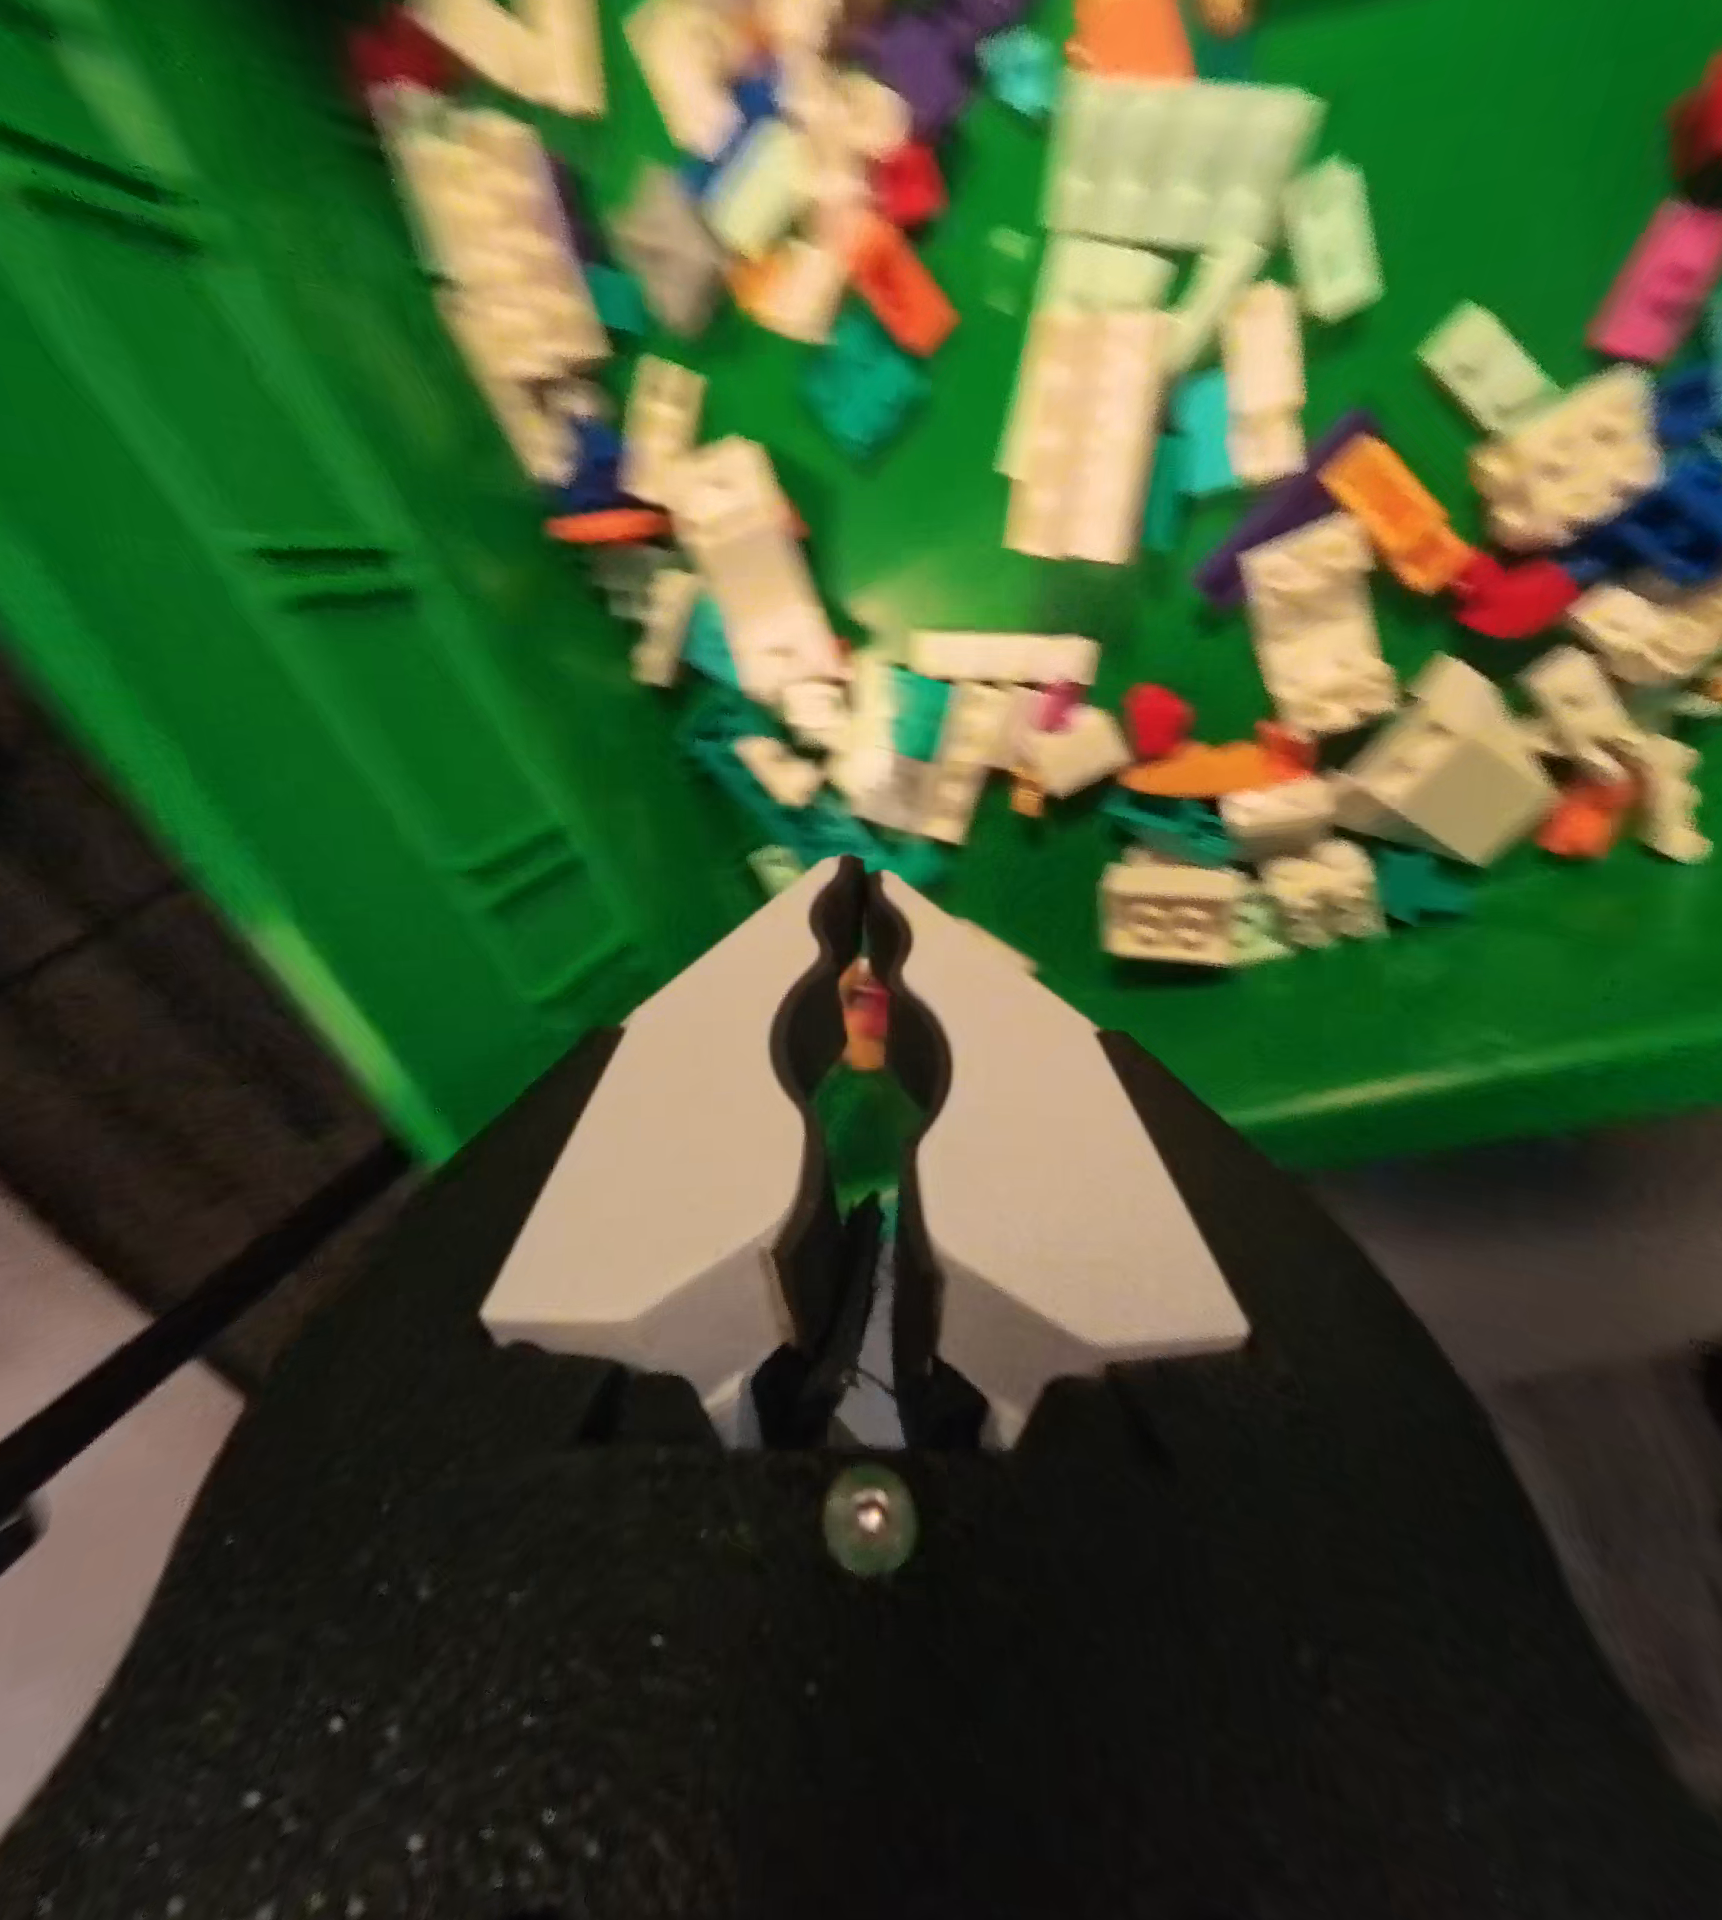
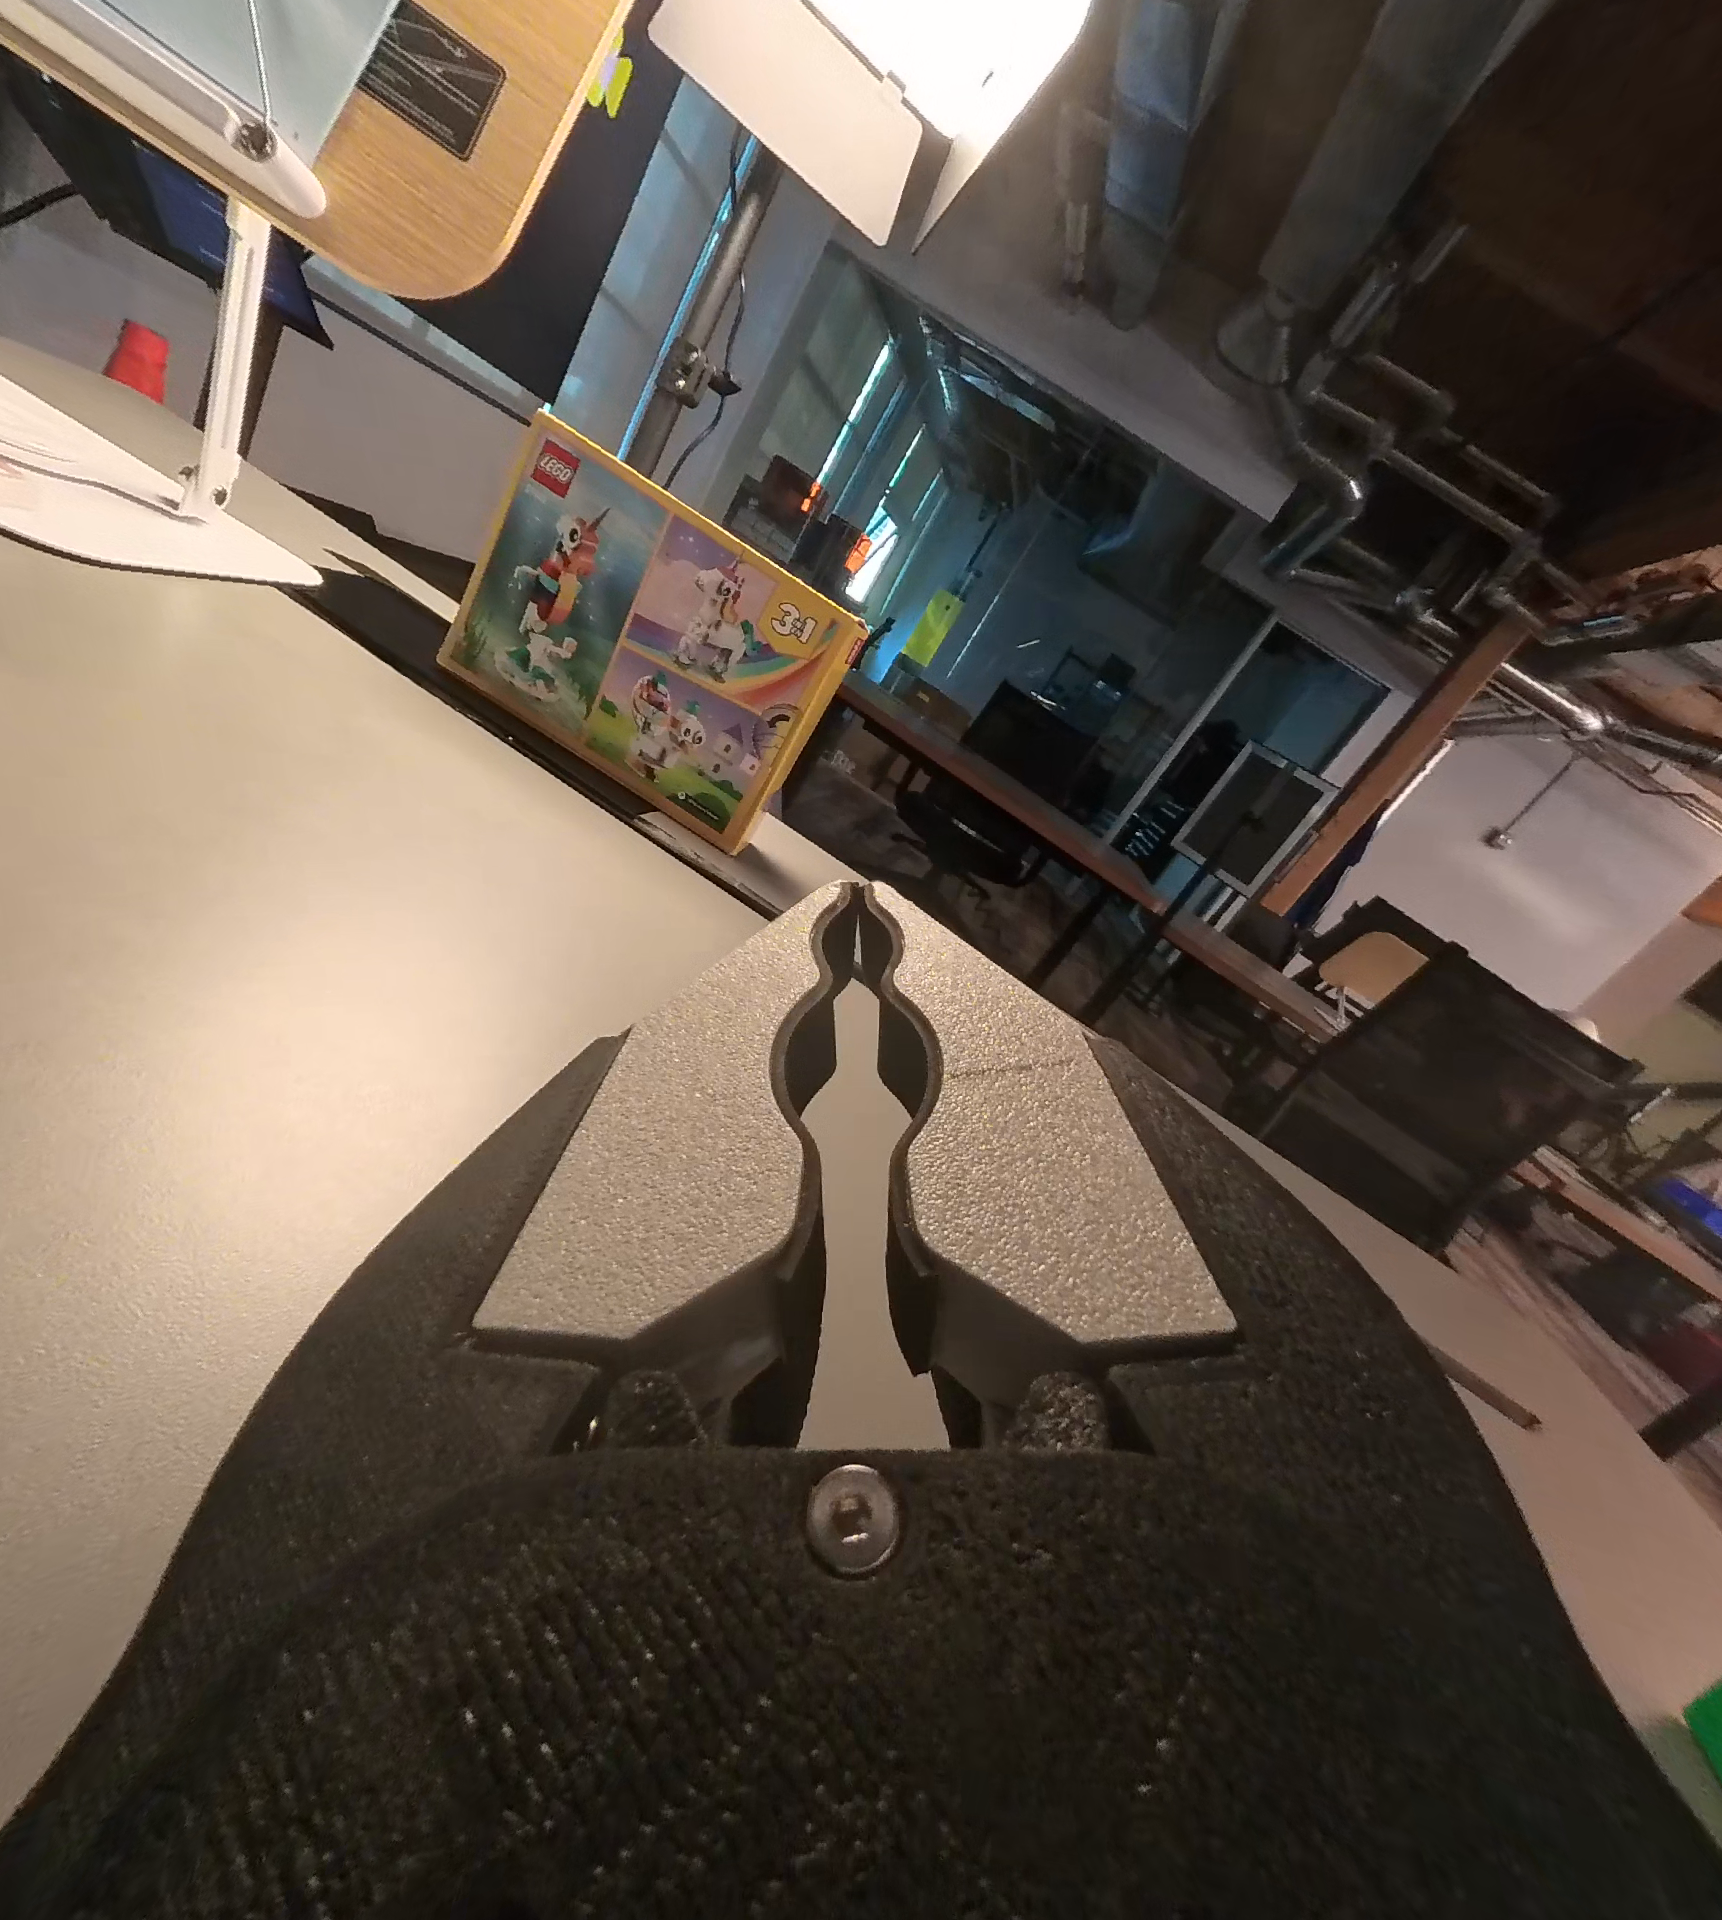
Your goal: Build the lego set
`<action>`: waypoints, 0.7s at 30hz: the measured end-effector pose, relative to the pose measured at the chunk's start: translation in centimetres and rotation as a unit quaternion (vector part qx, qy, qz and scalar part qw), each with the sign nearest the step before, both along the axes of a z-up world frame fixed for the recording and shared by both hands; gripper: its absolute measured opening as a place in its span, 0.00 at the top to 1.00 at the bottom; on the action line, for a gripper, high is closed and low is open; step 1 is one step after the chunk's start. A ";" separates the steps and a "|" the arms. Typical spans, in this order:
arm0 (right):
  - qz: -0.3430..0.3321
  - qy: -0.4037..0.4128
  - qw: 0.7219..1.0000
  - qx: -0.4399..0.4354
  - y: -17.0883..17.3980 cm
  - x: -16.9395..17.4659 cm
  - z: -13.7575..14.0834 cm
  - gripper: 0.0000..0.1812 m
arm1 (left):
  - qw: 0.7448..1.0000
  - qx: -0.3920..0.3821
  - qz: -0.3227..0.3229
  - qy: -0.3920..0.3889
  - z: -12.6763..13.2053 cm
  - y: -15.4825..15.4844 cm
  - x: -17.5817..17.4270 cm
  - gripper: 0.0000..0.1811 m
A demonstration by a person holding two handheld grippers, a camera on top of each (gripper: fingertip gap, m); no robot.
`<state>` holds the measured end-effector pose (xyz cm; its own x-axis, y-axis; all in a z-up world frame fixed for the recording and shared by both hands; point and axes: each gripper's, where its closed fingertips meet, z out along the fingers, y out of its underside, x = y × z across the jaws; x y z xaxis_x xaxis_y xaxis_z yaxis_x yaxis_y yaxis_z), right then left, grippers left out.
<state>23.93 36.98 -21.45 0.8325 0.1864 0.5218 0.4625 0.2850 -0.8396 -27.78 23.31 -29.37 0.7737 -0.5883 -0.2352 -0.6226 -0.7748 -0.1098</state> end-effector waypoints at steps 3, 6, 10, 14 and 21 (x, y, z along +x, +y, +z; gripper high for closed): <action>0.002 0.001 1.000 0.000 0.0 0.0 0.0 1.00 | 0.996 0.085 -0.010 0.034 1.5 2.9 -1.1 1.00; 0.004 0.000 1.000 0.000 0.0 -0.1 0.0 1.00 | 0.991 0.105 -0.053 0.058 1.4 4.2 -0.7 1.00; 0.005 0.001 1.000 0.000 0.0 -0.1 0.0 1.00 | 0.970 0.157 -0.134 0.131 1.4 6.6 -0.2 1.00; 0.007 0.000 1.000 0.000 0.0 -0.2 0.0 1.00 | 0.974 0.127 -0.138 0.124 -0.6 7.0 0.2 1.00; 0.008 -0.001 1.000 0.000 0.0 -0.2 0.0 1.00 | 0.987 0.089 -0.116 0.069 -1.9 5.8 0.7 1.00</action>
